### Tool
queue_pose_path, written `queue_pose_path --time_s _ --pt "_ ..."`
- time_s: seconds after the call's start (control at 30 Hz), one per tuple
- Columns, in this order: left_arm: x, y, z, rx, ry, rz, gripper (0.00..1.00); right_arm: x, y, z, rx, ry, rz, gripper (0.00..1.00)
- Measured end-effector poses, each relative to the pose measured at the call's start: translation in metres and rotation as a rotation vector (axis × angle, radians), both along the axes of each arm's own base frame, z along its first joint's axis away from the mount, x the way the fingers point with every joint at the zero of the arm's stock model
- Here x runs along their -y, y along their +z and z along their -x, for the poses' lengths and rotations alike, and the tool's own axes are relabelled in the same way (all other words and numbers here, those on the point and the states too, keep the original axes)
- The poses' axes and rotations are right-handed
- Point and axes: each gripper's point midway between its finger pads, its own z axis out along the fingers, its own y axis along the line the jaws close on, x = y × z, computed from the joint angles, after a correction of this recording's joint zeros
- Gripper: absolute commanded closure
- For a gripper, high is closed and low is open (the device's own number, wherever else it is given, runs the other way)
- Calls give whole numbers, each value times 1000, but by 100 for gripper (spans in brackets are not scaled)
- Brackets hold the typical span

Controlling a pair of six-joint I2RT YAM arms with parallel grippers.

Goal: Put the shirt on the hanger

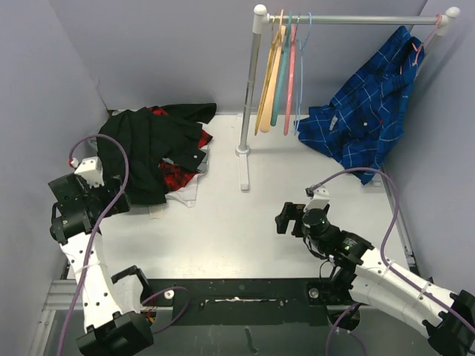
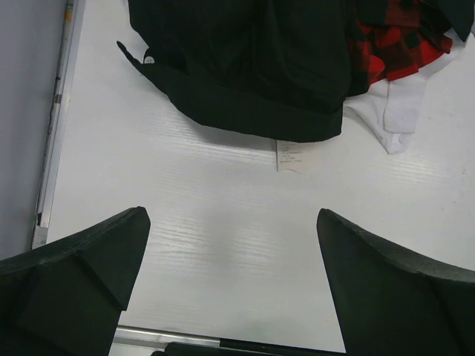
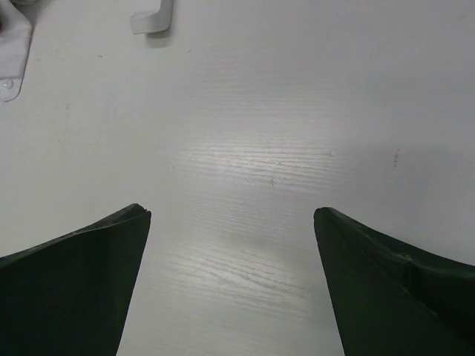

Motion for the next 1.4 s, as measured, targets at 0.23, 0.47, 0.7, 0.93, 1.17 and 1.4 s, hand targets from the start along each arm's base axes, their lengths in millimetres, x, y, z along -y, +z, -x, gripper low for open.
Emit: queue_pose_path --time_s 0.23,0.47,0.7,0.93,1.17,1.4 --pt "-14 -20 -4 -104 76 27 2 -11 4 4 34 116 6 2" --pt "-19 12 -9 -33 -178 -214 8 -23 0 12 89 243 -12 2" --pt "13 -1 -18 -82 -690 -439 11 -30 -6 12 75 272 -10 2" --pt "38 -102 -6 -271 -1080 -616 9 -32 -15 14 58 267 -31 2" --pt "39 -125 -39 -258 -1138 -724 11 -31 -10 10 79 246 -42 2" --pt "32 -136 -69 -237 -1121 -795 89 -30 -13 9 73 237 -31 2"
